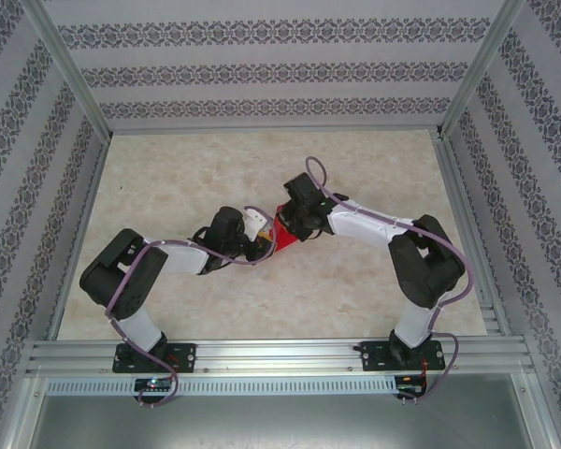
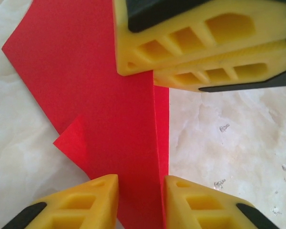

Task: Fold a paper plane with a square sheet of paper (pick it up from the middle)
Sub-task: Fourth fold the wing at the center of the table.

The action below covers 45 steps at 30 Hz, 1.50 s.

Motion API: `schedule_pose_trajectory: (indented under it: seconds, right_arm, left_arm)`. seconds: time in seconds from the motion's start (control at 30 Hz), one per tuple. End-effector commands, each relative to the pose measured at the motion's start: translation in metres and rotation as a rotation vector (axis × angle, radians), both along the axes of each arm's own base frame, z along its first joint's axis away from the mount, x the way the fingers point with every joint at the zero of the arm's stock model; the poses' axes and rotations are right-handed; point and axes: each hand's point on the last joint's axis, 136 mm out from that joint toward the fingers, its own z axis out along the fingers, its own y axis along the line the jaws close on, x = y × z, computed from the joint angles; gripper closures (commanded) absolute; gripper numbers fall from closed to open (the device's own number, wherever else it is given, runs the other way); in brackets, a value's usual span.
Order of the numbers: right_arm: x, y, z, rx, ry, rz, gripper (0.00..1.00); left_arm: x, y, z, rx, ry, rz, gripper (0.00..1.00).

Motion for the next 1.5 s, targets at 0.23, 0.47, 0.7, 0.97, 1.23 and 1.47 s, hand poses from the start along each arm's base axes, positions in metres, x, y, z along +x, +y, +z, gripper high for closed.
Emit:
schedule_pose_trajectory:
  seconds: [0.23, 0.47, 0.7, 0.97, 1.23, 1.47]
  right_arm:
    - [0.010, -0.001, 0.008, 0.029, -0.041, 0.093, 0.57]
    - [0.017, -0.017, 0.025, 0.015, -0.203, 0.298, 0.40]
    - [-0.001, -0.034, 0.015, 0.001, -0.289, 0.402, 0.40]
    - [-0.016, -0.031, 0.003, 0.023, -0.329, 0.479, 0.39]
    - [-0.012, -0.032, 0.018, 0.032, -0.406, 0.488, 0.24]
    - [-0.016, -0.044, 0.007, 0.004, -0.391, 0.483, 0.27]
  left_arm:
    - [0.013, -0.007, 0.011, -0.038, -0.054, -0.014, 0.84]
    - [0.007, -0.010, 0.009, -0.063, -0.001, -0.019, 0.87]
    - [0.007, -0.015, 0.003, -0.072, 0.063, -0.024, 0.88]
    - [0.003, -0.020, -0.004, -0.074, 0.127, -0.039, 0.90]
    - [0.001, -0.027, -0.001, -0.083, 0.131, -0.055, 0.90]
    - [0.003, -0.032, 0.005, -0.105, 0.160, -0.054, 0.90]
